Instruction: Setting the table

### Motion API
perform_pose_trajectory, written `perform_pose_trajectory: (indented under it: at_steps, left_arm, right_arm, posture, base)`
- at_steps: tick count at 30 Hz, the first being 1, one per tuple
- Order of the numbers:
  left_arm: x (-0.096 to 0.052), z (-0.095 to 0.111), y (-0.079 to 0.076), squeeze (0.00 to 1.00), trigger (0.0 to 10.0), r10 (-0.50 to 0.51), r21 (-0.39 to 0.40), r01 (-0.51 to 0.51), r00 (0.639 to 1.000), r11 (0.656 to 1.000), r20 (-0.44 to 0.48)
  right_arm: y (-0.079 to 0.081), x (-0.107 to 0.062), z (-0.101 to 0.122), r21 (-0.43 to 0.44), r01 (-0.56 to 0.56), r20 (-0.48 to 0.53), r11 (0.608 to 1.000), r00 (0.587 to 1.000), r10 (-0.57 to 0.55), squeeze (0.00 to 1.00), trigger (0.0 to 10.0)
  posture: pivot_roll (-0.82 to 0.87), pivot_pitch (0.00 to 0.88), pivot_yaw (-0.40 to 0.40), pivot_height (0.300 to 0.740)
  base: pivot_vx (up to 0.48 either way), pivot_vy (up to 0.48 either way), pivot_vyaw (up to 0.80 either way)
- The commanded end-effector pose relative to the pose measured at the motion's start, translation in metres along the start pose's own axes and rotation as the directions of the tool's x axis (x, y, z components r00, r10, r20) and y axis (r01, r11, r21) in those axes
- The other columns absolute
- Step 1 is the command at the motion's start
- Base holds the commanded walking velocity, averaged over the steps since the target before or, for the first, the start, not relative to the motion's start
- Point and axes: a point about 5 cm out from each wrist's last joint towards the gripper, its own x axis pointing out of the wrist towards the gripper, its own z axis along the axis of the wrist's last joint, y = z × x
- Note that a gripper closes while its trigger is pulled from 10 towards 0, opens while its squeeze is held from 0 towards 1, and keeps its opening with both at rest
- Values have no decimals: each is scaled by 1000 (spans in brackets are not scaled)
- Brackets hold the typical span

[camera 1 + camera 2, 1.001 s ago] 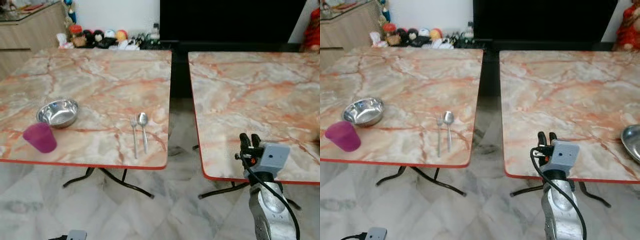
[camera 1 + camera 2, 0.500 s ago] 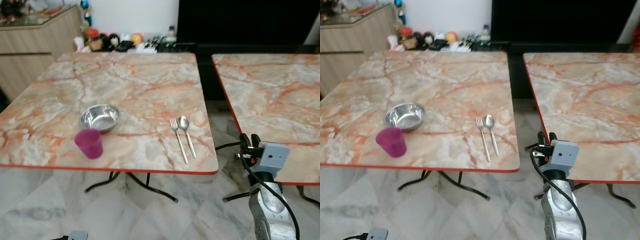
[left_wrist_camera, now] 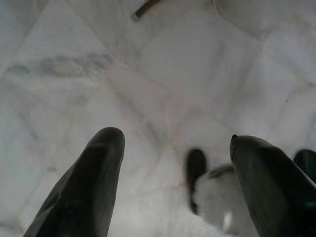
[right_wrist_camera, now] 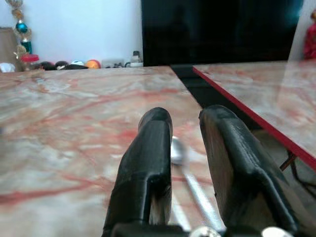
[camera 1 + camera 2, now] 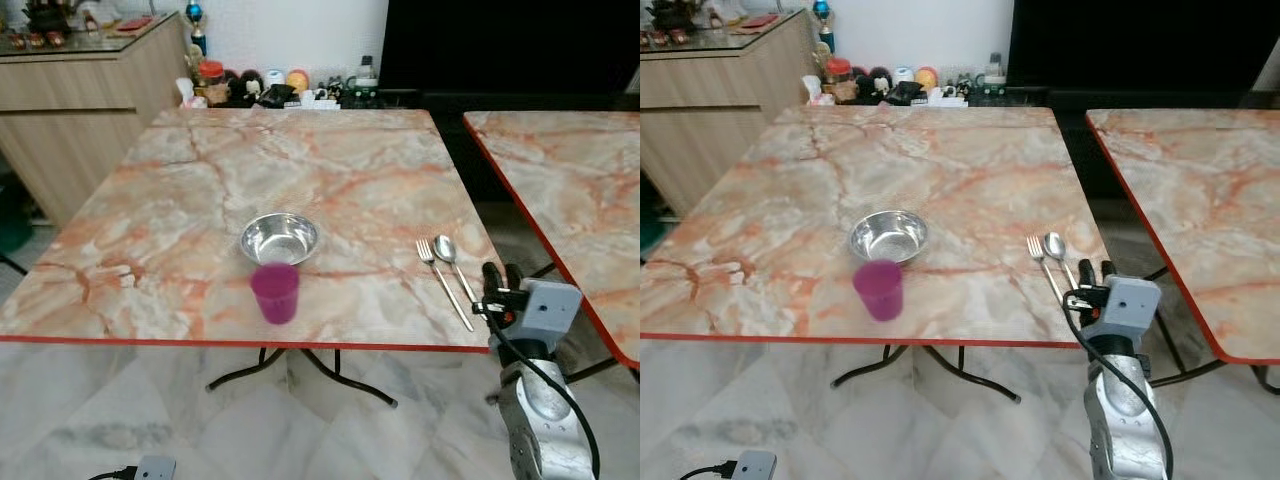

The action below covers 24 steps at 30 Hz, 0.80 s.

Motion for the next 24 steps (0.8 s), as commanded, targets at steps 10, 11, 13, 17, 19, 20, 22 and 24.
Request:
perform_pose_trajectory:
  at_steps: [10,11,13,17,19,20,22,24]
  left_arm:
    - [-4,-13,7,0,10000,22,-7,-22,999,1000,-42]
    - [-4,-13,7,0,10000,22,-8,-22,999,1000,-42]
    - [-4,-13,7,0,10000,21,-7,-21,999,1000,-42]
    - [-4,-13,7,0,10000,21,-6,-21,999,1000,-41]
    - [-4,-12,6,0,10000,19,14,-19,999,1000,-35]
    - [-4,-12,6,0,10000,18,12,-17,999,1000,-35]
    - [-4,-12,5,0,10000,14,8,-14,999,1000,-35]
    - [-4,-12,5,0,10000,11,16,-11,999,1000,-36]
  right_arm:
    - [14,-1,2,14,-36,14,999,999,36,0,10000]
    - [14,-1,2,14,-36,13,999,999,36,0,10000]
    - [15,-1,2,16,-38,13,999,999,38,0,10000]
    - [15,-1,2,17,-40,14,999,999,40,0,10000]
    - [15,-1,2,16,-38,13,999,999,37,0,10000]
    - [15,-1,2,16,-37,12,999,999,37,0,10000]
    - [14,-2,1,17,-32,13,999,999,32,0,10000]
    - [13,-5,2,18,-20,18,1000,1000,19,0,10000]
  posture:
    - [-17,135,-3,740]
    - [-17,135,-3,740]
    - [-19,139,-3,740]
    - [-17,141,-4,740]
    - [-16,141,-5,740]
    - [-16,141,-5,740]
    - [-17,143,-5,740]
    - [-19,144,-5,740]
  base:
    - [0,480,0]
    - [0,480,0]
    - [0,480,0]
    - [0,435,0]
    - [0,0,0]
    - [0,0,0]
    - [0,0,0]
    - [0,0,0]
